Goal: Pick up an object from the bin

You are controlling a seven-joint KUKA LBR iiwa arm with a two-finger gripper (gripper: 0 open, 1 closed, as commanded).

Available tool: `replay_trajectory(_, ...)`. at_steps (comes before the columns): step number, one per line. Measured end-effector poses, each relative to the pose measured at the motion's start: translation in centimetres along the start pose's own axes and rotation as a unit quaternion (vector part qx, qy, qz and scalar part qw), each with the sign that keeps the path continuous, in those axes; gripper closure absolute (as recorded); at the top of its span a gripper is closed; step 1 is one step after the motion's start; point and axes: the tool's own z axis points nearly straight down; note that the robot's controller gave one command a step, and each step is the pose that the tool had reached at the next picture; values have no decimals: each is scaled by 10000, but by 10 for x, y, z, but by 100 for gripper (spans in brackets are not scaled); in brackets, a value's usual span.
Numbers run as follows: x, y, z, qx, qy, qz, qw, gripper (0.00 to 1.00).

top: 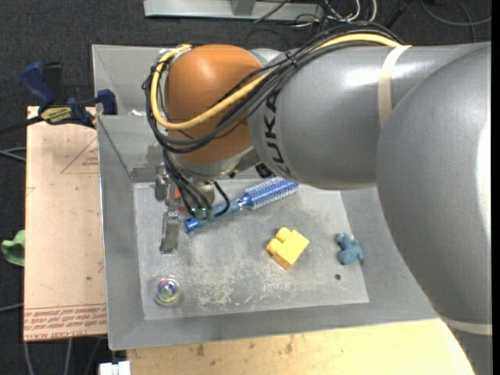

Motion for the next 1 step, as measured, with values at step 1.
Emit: replay_trajectory(1, 55, 2, 104, 10, 9, -692, 9976, 0)
